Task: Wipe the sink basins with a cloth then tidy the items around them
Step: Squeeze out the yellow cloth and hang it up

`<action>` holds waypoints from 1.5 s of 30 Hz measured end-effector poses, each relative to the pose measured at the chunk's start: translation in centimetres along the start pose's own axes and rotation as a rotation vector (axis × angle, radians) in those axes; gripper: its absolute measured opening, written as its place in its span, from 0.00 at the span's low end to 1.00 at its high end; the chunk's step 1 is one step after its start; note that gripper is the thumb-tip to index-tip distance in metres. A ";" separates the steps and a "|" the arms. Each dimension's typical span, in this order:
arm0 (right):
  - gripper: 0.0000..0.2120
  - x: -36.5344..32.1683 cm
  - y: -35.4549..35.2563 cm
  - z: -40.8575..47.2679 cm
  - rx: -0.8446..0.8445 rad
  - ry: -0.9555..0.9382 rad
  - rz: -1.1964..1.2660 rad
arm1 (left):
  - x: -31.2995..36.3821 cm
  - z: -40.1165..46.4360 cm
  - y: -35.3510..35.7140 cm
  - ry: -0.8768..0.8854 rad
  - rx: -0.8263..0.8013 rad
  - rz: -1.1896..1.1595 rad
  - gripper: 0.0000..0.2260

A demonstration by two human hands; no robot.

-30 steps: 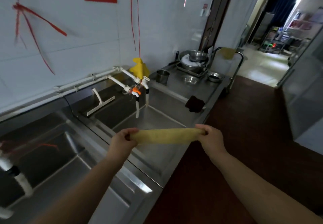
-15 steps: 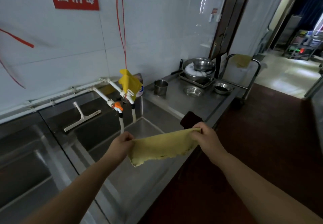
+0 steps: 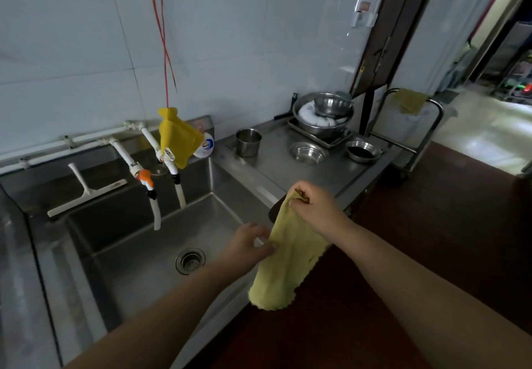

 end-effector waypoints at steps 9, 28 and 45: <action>0.19 9.1 -0.1 6.0 0.250 0.323 0.118 | 1.5 7.6 -1.2 -0.087 0.150 -0.162 0.02; 0.18 12.8 13.8 18.5 -0.183 0.551 0.553 | -8.8 21.2 -6.7 -0.424 0.508 -0.132 0.21; 0.10 12.2 24.4 32.9 -0.620 -0.499 -0.061 | -10.9 34.4 -4.9 -0.386 0.520 0.302 0.03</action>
Point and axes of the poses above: each hand's wrist, its own z-axis towards the middle knuckle, its own y-axis out of the palm, x = y × z, the point moved 9 cm from there along z, towards the middle knuckle, and after that the axes turned 12 degrees about x, right-handed, at the moved point
